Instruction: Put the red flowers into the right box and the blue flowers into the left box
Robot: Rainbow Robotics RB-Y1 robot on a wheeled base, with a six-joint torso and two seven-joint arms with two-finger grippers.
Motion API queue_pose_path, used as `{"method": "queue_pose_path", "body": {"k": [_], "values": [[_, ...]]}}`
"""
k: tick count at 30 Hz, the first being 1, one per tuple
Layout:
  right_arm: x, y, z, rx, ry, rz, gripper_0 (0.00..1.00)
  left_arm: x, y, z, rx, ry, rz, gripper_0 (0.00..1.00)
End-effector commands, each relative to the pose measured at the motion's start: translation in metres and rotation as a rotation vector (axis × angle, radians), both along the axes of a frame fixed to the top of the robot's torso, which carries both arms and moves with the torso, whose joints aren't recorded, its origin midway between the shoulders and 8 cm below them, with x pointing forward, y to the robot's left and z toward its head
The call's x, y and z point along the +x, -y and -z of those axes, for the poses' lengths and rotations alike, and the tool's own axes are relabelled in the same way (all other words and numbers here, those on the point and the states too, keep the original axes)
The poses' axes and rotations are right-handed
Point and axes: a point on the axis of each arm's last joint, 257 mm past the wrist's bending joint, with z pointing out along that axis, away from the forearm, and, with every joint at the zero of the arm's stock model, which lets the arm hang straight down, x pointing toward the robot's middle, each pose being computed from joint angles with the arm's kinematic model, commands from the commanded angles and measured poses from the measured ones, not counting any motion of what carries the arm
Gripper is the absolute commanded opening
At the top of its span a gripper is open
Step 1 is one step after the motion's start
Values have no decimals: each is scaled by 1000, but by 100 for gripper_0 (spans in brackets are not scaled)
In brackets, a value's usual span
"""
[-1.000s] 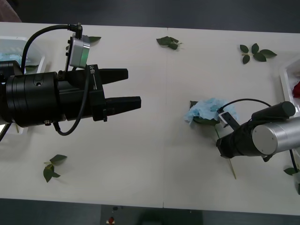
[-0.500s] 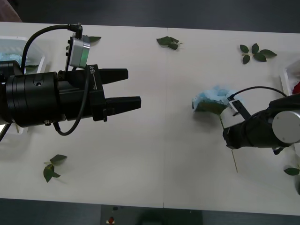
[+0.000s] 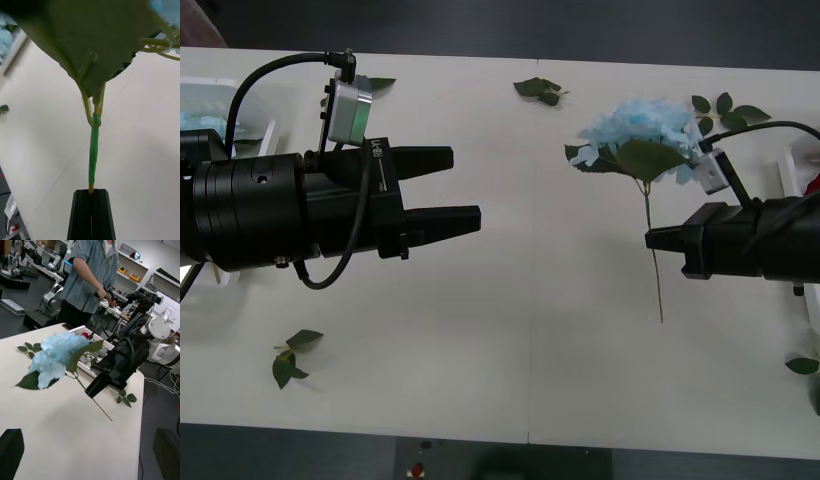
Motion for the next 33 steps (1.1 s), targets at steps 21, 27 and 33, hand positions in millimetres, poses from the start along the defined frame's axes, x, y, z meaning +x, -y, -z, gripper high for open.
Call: {"method": "queue_pose_path", "body": {"k": [21, 27, 33], "values": [[-30, -125, -194, 483, 135, -336, 0, -7, 28, -13, -202, -246, 27, 100], [-33, -146, -210, 524, 74, -353, 0, 0, 56, -18, -269, -278, 12, 100], [-34, -153, -222, 532, 56, -363, 0, 5, 68, -4, -244, -317, 22, 100]]}}
